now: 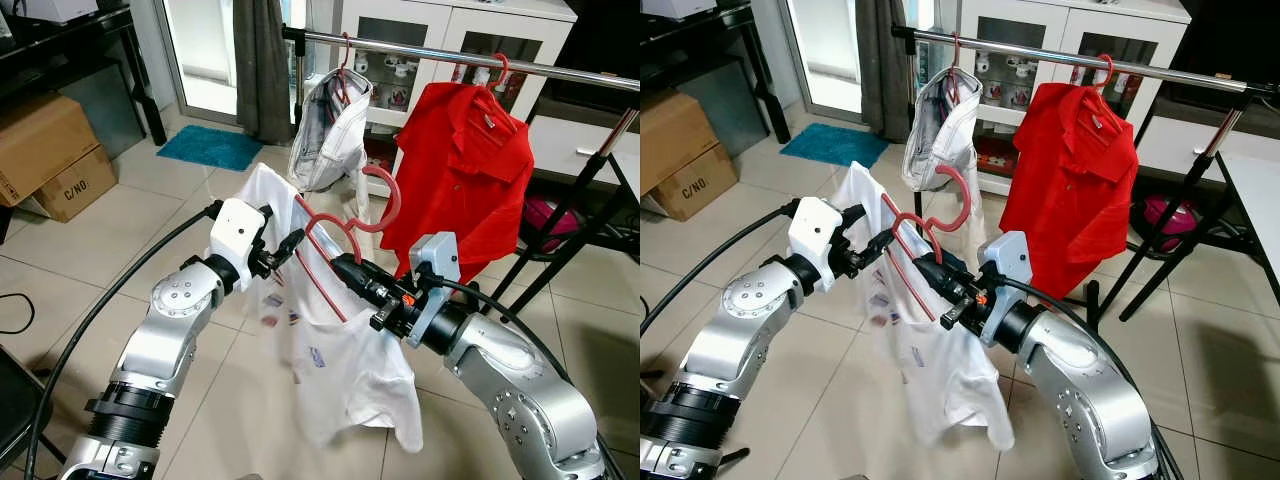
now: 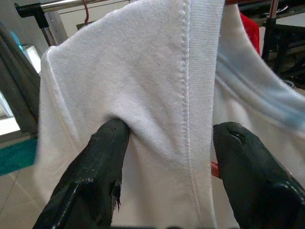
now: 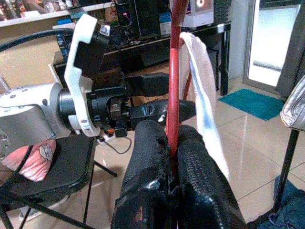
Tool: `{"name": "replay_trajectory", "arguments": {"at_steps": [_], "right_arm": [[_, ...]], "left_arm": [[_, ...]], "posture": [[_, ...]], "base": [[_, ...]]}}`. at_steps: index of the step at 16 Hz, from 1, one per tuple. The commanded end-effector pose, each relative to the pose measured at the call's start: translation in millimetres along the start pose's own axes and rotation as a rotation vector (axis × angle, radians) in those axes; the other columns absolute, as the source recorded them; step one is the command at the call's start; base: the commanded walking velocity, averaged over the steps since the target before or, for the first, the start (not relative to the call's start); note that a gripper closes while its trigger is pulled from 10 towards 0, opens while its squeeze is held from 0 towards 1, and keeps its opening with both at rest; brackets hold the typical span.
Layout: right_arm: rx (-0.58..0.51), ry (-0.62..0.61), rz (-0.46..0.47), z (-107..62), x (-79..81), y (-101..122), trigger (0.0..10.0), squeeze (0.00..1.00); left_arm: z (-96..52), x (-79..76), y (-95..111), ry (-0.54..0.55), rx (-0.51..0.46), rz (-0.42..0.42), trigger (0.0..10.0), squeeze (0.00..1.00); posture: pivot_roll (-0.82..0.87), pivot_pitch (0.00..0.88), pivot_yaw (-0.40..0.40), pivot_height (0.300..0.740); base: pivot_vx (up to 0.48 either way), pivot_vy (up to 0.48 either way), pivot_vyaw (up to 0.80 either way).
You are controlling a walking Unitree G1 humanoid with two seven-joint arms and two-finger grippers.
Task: Hang hanger
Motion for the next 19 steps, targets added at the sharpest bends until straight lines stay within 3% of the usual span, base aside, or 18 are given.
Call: {"name": "replay_trajectory", "arguments": {"at_steps": [1,15,19], "right_arm": [[-0.034,0.029,-0.022,0.8,5.3,9,0.0,0.0],[-0.007,-0.047,-0.034,-0.9,-8.4,5,0.0,0.0],[0.011,-0.103,-0.048,-3.7,-19.3,3,0.0,0.0]], "left_arm": [[3.7,-1.7,6,-0.012,-0.02,0.015,0.0,0.0],[-2.2,-5.4,8,-0.026,-0.034,0.005,0.0,0.0],[-7.9,-4.0,11,-0.044,-0.042,-0.007,0.0,0.0]], "posture": [[-0.1,0.0,-0.011,0.727],[-0.09,0.0,-0.025,0.727],[-0.08,0.0,-0.022,0.727]], "base": [[0.0,0.0,0.0],[0.0,0.0,0.0],[0.0,0.0,0.0]]}}
Point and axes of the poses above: a point about 5 cm out from each wrist's last joint towards the gripper, its own z axis pointing out of the wrist towards the gripper, its own y axis along the axis of the wrist's last joint, x = y × z, the point moved 2 cm from there along z, pointing out of the wrist towards the gripper, and after that the axes turned 7 degrees about -z, right-handed, at the moved point
